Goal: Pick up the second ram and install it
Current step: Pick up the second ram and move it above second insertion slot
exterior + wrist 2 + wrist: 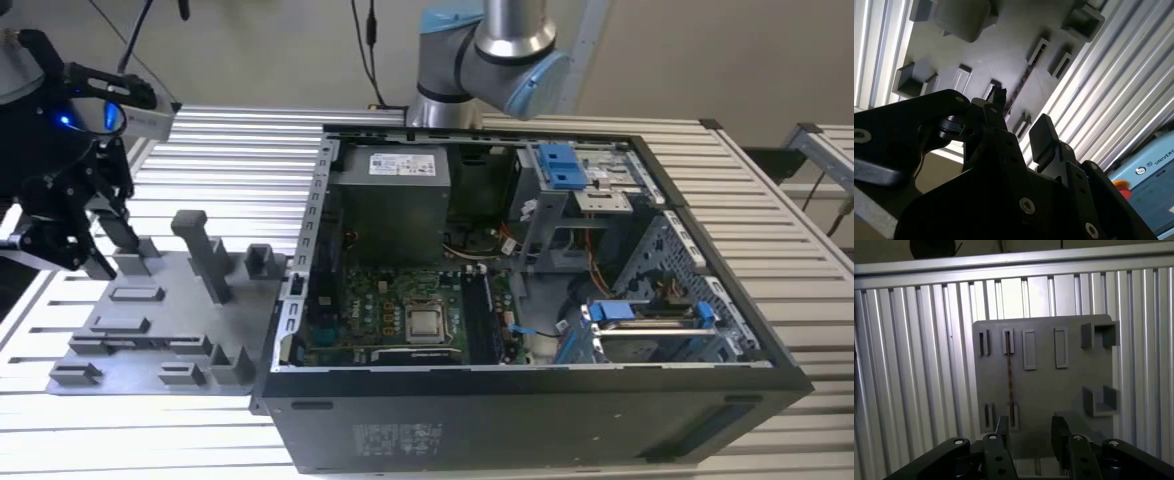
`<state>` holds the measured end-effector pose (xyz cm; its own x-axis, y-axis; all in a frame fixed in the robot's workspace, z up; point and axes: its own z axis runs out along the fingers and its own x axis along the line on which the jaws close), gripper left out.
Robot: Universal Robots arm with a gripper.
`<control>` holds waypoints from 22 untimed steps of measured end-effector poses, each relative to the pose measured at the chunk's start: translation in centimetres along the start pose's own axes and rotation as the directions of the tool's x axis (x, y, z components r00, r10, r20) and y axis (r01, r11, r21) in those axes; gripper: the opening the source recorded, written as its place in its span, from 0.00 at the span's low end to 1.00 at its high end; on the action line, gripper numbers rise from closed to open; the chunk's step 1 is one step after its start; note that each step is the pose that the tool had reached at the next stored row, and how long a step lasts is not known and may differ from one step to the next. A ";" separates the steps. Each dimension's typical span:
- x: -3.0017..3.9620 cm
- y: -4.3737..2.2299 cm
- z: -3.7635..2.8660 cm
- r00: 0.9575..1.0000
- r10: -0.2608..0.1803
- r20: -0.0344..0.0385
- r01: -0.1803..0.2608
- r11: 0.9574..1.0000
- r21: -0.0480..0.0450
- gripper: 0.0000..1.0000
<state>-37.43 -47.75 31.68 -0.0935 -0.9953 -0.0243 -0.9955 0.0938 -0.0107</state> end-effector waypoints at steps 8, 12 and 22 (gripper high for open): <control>0.04 0.03 1.36 1.000 -0.006 0.000 0.006 1.000 0.003 0.48; 0.05 0.05 1.78 1.000 -0.011 -0.001 0.011 1.000 -0.006 0.48; 0.19 0.34 3.42 1.000 -0.014 -0.002 0.014 1.000 -0.016 0.48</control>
<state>-37.74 -47.83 28.26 -0.0795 -0.9966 -0.0220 -0.9968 0.0794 0.0050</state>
